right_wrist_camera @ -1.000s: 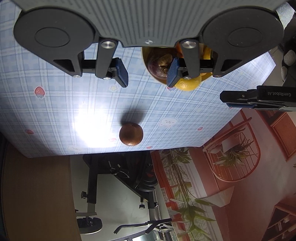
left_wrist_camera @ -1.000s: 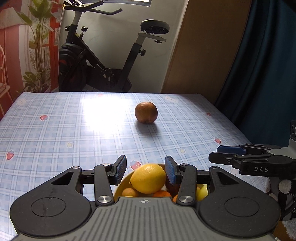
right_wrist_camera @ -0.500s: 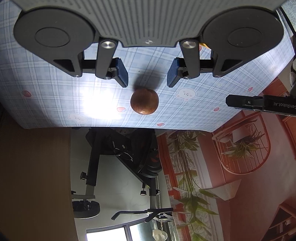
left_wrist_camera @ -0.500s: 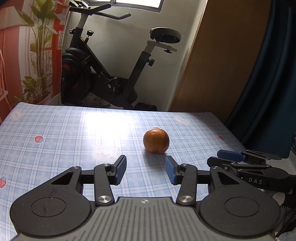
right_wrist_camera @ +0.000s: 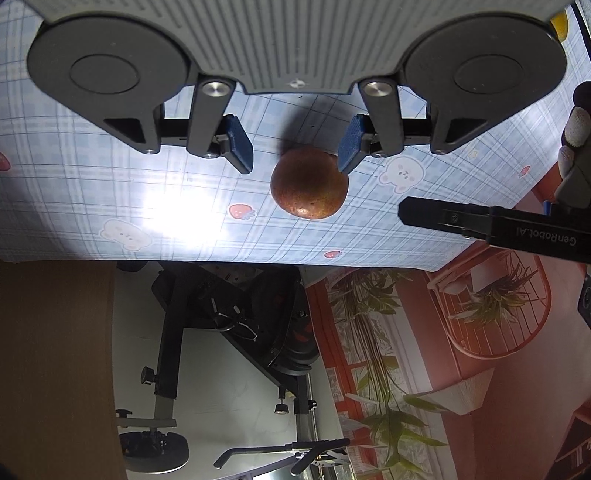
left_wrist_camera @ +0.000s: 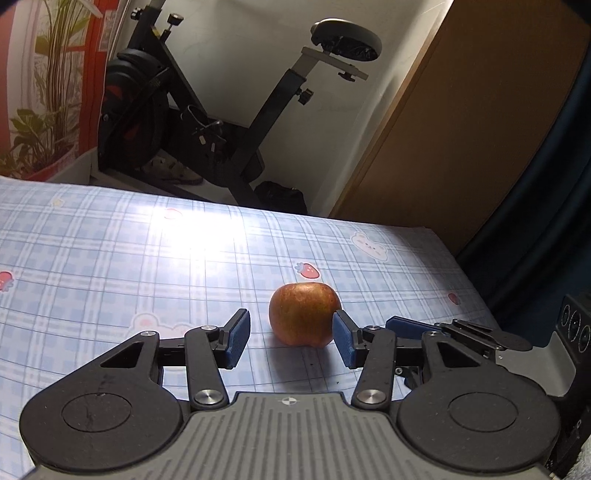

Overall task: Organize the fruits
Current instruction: 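Close the left gripper on the red apple while the right gripper pinches it too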

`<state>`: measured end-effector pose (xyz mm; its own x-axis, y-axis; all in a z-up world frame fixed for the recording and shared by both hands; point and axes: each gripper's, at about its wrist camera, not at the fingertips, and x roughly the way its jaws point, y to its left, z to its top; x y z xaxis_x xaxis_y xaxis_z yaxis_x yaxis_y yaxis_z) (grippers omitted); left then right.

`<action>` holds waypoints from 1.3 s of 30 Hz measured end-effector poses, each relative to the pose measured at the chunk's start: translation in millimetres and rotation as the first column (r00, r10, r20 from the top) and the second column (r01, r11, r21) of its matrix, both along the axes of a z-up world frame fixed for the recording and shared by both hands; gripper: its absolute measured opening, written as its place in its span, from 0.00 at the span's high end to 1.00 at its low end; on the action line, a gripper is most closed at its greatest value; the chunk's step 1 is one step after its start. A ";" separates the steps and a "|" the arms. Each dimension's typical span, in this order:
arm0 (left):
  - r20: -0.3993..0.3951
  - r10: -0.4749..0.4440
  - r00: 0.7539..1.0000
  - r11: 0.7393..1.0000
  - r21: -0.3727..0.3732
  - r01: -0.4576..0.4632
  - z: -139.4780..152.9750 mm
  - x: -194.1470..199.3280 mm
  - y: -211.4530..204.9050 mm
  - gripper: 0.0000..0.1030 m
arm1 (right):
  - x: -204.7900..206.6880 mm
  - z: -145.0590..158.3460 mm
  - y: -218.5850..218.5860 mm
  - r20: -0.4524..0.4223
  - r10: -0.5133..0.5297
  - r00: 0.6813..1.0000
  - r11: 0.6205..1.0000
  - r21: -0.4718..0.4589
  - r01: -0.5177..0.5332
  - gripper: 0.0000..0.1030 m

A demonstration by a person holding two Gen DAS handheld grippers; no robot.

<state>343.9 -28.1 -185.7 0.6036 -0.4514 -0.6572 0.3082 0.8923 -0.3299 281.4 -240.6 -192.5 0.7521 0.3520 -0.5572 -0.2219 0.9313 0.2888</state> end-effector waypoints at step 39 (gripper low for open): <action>-0.067 -0.120 0.990 0.987 -0.114 0.112 -13.0 23.9 -18.7 0.46 | 18.2 -6.6 21.4 0.016 0.121 0.992 0.991 -0.052 -0.120 0.35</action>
